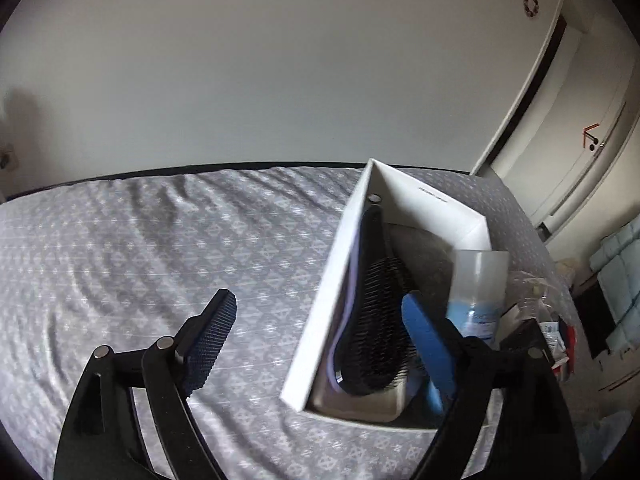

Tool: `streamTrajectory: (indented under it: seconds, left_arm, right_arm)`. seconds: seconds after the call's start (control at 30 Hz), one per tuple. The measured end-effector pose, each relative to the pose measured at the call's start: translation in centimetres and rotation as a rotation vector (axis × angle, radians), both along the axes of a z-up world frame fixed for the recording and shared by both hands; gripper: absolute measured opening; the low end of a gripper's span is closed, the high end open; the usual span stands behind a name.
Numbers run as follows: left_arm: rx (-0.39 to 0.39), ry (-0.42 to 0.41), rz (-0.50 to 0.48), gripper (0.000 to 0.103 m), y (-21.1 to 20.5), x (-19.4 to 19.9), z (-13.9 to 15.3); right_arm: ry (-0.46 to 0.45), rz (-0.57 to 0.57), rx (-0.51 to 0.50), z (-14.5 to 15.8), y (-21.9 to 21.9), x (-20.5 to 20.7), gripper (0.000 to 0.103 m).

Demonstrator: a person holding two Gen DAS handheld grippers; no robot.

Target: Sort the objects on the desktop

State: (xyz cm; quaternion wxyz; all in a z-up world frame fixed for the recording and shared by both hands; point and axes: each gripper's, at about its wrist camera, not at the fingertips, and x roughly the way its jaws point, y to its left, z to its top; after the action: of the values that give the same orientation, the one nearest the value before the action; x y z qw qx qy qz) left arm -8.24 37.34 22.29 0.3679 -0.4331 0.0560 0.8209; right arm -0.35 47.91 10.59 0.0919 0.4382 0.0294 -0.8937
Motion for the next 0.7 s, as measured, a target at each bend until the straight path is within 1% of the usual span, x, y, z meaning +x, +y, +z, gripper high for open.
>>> streamTrajectory:
  seconds: [0.07,0.2,0.23,0.27,0.33,0.37,0.43,0.47,0.5,0.53,0.63,0.7]
  left_arm:
    - [-0.037,0.023,0.065,0.089,-4.0,-0.3,-0.3]
    - [-0.124,0.056,0.209,0.09,-12.4,-0.8,-2.4]
    - [-0.157,0.057,0.252,0.09,-15.4,-0.8,-3.2]
    - [-0.178,0.06,0.288,0.09,-17.5,-0.6,-4.0]
    - [-0.208,0.06,0.381,0.09,-23.4,-0.4,-5.2]
    - [-0.218,0.059,0.422,0.09,-25.5,0.0,-5.9]
    - [-0.23,0.028,0.56,0.09,-32.4,0.6,-6.9]
    - [-0.223,0.012,0.616,0.09,-35.1,1.1,-7.1]
    - [-0.217,-0.009,0.692,0.09,-38.9,1.7,-7.5]
    - [-0.226,-0.027,0.758,0.089,-42.4,2.5,-7.8]
    - [-0.306,-0.041,0.907,0.089,-50.6,4.8,-8.7]
    - [-0.365,-0.025,0.984,0.089,-55.4,7.0,-8.5]
  right_arm:
    - [0.0,0.0,0.0,0.0,0.0,0.0,0.103]
    - [0.001,0.0,0.001,-0.1,0.2,0.3,0.103]
    - [0.001,0.0,0.002,-0.1,0.2,0.2,0.103]
    - [0.0,0.0,0.003,-0.1,0.2,0.2,0.103]
    - [0.0,0.0,0.003,-0.1,0.2,0.1,0.103]
    - [0.0,0.0,0.004,-0.1,0.2,0.1,0.103]
    - [-0.001,0.0,0.007,-0.1,0.1,0.0,0.103]
    - [-0.002,-0.001,0.01,-0.1,0.0,-0.1,0.103]
    - [-0.003,-0.004,0.014,-0.2,0.0,-0.2,0.103]
    - [-0.003,-0.008,0.019,-0.2,-0.1,-0.3,0.103]
    - [0.0,-0.026,0.028,-0.2,-0.3,-0.1,0.103]
    - [0.004,-0.041,0.036,-0.2,-0.4,0.3,0.103]
